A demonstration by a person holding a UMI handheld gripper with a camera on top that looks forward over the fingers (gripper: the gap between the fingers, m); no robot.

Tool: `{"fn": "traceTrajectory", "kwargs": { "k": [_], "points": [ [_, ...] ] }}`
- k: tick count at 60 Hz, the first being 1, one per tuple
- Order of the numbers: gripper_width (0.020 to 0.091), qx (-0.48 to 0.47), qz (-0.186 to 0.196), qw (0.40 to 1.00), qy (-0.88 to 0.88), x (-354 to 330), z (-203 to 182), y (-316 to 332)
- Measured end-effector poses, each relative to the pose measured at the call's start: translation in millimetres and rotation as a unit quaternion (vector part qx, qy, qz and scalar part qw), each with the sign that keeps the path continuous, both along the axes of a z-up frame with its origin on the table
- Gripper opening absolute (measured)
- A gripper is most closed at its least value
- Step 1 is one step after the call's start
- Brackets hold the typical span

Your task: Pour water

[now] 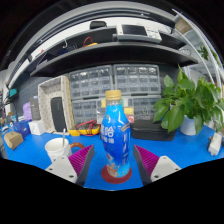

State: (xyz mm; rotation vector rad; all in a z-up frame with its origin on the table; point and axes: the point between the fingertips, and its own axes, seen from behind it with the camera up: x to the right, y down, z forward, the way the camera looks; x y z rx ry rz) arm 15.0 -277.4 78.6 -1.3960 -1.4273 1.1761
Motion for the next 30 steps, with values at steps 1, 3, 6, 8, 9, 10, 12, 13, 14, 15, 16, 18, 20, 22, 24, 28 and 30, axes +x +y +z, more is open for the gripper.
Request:
{"fn": "traceTrajectory", "kwargs": {
  "k": [1,3,6,8,9,10,12,13,14,15,16,18,20,22,24,28,30],
  "points": [
    [0.0797,0.001,-0.002,1.000,-0.002,4.6,-0.1,-0.3],
    [0.0798,0.002,-0.009,1.000,-0.006,14.3,-1.5,-0.8],
    [0.0798,0.000,-0.016,1.000,-0.013,28.3,-3.7,-4.3],
    [0.0798,-0.002,-0.019,1.000,-0.019,36.9,-5.6,-8.2],
    [0.0799,-0.003,-0.020,1.000,-0.022,41.0,-6.8,-10.4],
    [0.0799,-0.004,-0.021,0.999,-0.023,45.0,-7.4,-12.6],
    [0.0795,-0.006,-0.022,0.999,-0.028,52.3,-9.4,-17.3],
    [0.0796,-0.006,-0.022,0.999,-0.031,55.9,-10.6,-20.0],
    [0.0796,-0.007,-0.021,0.999,-0.033,59.2,-11.1,-22.8],
    [0.0795,-0.006,-0.020,0.999,-0.034,62.1,-11.6,-25.6],
    [0.0795,-0.007,-0.019,0.999,-0.035,64.8,-11.9,-28.4],
    [0.0794,-0.007,-0.017,0.999,-0.038,71.1,-11.7,-32.9],
    [0.0796,-0.006,-0.015,0.999,-0.039,74.9,-11.0,-36.5],
    [0.0796,-0.005,-0.015,0.999,-0.040,79.0,-10.3,-39.5],
    [0.0797,-0.002,-0.016,0.999,-0.038,81.5,-8.0,-41.7],
    [0.0797,0.003,-0.019,0.999,-0.029,84.2,-0.2,-44.2],
    [0.0797,0.005,-0.021,0.999,-0.024,85.1,3.6,-44.6]
  ]
}}
